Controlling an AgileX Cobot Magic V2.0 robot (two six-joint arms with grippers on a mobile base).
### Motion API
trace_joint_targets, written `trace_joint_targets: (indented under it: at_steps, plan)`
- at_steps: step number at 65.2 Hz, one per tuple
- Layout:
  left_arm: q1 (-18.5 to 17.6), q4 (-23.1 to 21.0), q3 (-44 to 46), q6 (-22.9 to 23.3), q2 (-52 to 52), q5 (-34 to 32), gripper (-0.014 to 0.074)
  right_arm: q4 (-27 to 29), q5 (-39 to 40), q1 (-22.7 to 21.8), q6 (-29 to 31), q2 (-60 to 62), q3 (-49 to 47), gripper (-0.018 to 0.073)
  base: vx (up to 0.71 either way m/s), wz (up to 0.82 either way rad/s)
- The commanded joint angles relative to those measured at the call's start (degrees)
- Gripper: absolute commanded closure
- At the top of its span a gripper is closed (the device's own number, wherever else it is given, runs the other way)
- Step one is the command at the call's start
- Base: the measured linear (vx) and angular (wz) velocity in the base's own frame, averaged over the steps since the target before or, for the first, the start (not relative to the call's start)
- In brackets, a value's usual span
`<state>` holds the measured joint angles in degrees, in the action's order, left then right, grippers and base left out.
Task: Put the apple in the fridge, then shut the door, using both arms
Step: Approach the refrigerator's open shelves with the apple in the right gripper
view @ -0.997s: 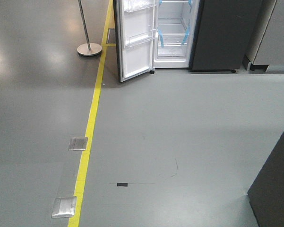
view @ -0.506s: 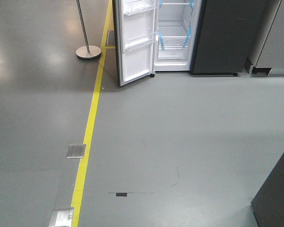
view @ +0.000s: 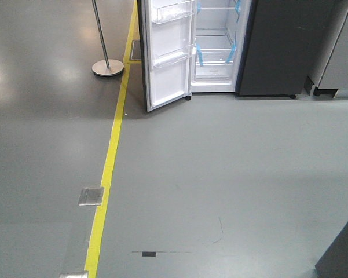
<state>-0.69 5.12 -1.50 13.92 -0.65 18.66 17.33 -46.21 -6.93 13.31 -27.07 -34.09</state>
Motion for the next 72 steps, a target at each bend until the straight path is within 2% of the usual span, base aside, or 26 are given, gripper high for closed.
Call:
trace_joint_targets:
  at_steps: [1,72]
  plan:
    - [0.0,-0.2,-1.1,0.4,-0.8,-4.2,0.0601,1.0,3.8,-0.2,0.1,-0.3,-1.6,0.0474,0.17,0.04]
    - [0.0,-0.2,-1.1,0.4,-0.8,-4.2,0.0601,1.0,3.8,-0.2,0.1,-0.3,-1.6,0.0474,0.15,0.01]
